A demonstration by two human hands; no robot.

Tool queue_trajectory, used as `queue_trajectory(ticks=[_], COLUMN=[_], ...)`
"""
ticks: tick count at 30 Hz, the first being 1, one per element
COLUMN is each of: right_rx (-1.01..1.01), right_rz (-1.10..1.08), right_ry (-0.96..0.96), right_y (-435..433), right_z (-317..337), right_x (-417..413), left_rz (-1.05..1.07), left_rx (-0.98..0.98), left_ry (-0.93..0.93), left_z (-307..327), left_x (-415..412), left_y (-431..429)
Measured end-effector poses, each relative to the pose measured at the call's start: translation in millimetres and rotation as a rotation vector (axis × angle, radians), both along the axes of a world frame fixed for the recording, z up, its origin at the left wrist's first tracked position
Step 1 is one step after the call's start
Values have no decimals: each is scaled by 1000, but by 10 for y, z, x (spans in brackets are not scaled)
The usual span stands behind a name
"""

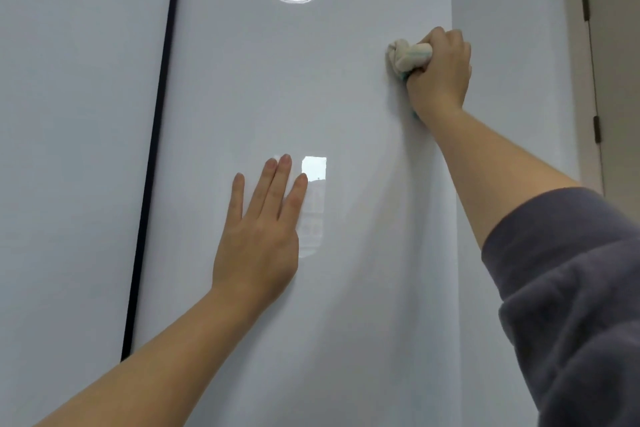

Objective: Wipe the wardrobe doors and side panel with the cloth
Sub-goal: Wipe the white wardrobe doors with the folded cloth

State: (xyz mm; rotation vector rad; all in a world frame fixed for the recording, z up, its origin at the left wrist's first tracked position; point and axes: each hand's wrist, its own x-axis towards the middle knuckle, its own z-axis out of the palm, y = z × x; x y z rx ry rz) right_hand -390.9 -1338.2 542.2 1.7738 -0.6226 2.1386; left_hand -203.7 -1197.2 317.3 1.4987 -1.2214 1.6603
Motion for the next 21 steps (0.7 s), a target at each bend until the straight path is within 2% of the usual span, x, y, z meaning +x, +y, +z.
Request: queue_trajectory(ticks=[5,10,15,17,21], right_rx=[-37,-97,16,74,141], right_rz=[58,132,122,122,132], right_ry=[67,103,143,140,136], right_y=[-25,-102,-86,-49,51], right_z=[-409,-1658,-3030,-3305,-3455], right_x=[-67,-94,-134,-132,-104], left_rz=[-7,-29,-77,-84,-25], left_rx=[15,38,71,82,185], left_ry=[11,26,71,96,-6], left_z=[20,-2,7,-73,-513], left_x=[17,21,-37,-108,-110], left_y=[19,47,106,152,225])
